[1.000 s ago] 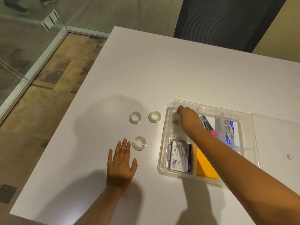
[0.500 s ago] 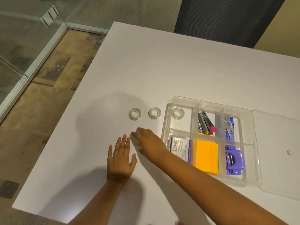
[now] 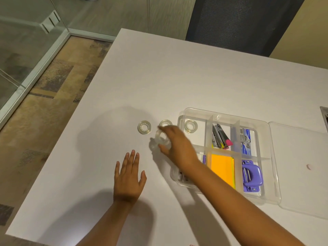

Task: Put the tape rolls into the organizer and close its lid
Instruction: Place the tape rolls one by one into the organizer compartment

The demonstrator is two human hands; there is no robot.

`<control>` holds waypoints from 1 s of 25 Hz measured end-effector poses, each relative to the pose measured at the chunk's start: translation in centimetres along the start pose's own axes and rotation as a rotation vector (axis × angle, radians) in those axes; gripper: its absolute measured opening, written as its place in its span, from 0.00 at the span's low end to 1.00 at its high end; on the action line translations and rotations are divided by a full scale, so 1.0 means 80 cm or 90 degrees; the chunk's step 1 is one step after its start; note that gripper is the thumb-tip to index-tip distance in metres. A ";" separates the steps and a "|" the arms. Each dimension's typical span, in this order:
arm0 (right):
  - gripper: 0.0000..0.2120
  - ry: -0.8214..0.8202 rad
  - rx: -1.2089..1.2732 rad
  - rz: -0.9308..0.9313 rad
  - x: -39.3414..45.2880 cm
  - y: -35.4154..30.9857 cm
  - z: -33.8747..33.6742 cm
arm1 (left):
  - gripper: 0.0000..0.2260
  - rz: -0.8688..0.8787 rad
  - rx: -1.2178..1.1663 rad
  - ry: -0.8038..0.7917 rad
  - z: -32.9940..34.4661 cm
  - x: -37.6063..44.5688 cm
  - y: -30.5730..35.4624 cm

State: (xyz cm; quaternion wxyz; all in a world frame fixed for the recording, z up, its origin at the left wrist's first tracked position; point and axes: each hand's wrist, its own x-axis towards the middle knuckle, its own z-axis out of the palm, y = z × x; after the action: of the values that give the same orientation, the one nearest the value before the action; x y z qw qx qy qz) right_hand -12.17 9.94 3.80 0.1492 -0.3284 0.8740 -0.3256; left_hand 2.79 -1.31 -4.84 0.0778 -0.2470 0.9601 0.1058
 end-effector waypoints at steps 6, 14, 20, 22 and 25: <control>0.27 0.136 -0.066 0.186 0.014 0.067 -0.066 | 0.32 -0.001 -0.008 -0.006 -0.003 0.001 0.000; 0.21 -0.014 -0.236 0.221 0.035 0.099 -0.057 | 0.32 0.001 -0.015 -0.002 -0.002 0.000 0.000; 0.20 -0.053 -0.246 0.238 0.052 0.097 -0.056 | 0.31 0.007 -0.023 0.009 -0.001 -0.002 0.000; 0.19 -0.054 -0.248 0.243 0.053 0.094 -0.054 | 0.31 0.011 -0.026 0.016 0.001 -0.002 -0.001; 0.20 -0.045 -0.244 0.236 0.052 0.090 -0.054 | 0.29 0.014 -0.039 0.031 0.004 -0.003 -0.003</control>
State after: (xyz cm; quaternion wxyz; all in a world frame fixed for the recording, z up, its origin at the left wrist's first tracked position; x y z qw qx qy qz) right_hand -20.73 13.27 1.99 0.1716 -0.1962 0.9592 -0.1096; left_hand 3.13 -1.35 -5.15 0.0456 -0.2412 0.9606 0.1302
